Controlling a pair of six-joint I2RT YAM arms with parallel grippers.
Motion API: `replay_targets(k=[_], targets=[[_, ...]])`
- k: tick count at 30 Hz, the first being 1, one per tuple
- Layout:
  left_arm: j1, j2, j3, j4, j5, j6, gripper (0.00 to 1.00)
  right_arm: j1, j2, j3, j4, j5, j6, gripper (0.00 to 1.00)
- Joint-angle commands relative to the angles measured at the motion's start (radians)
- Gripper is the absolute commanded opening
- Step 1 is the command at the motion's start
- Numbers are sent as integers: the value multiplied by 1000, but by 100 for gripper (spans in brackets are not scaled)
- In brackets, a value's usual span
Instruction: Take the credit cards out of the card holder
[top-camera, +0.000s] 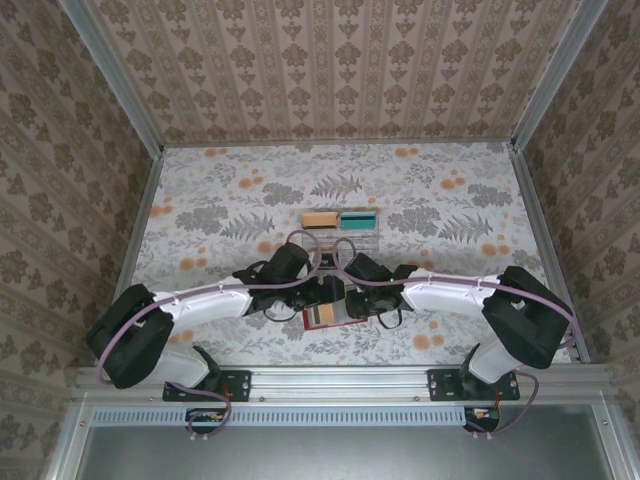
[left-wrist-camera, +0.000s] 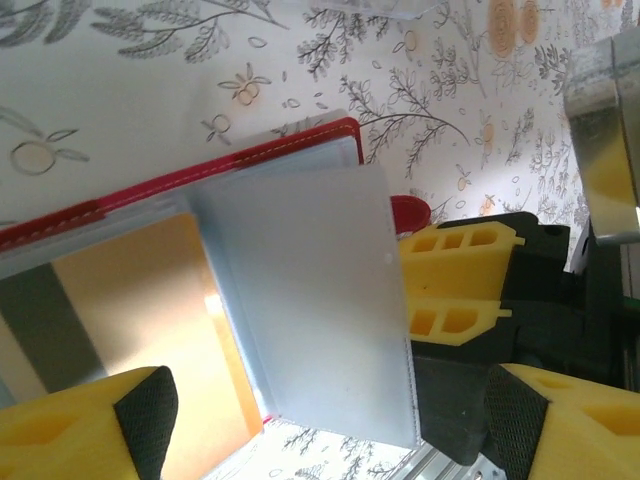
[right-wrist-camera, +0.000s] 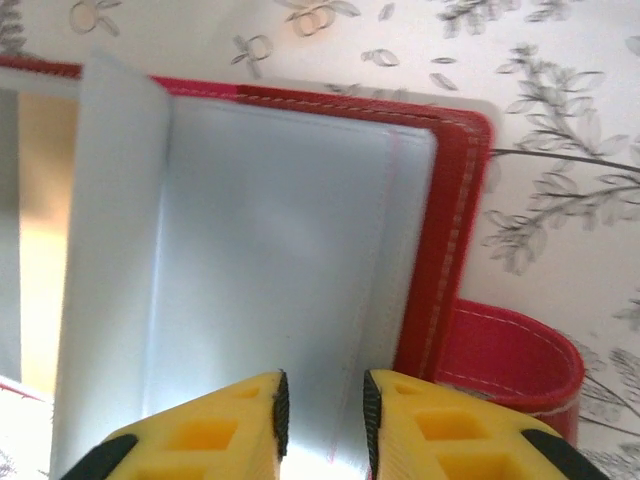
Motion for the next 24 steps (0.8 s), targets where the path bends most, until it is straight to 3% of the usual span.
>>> replay_targets(k=[1,6,9,13,15,20,24], targets=[[-10,34,36,18,21,18,83,1,-64,-19,-52,69,36,33],[-4,-1,29,-57,-33,30,80,-17,-175,-33,-85,118,51,37],[9,-61,10,-128,-87,35,72,-30,-222,-31,-79,105,40,40],[26,-164,-39,-238,-182,25,51,-30,-228,-7,-25,21,9,42],[41,-209,-75,-280,-216,10,34,-31,-202,13,8,-36,8,40],[57,-224,-125,-293,-213,-7,3,-25,-96,51,89,-162,28,35],[57,-172,-125,-258,-194,-7,0,-25,-10,61,141,-235,62,32]])
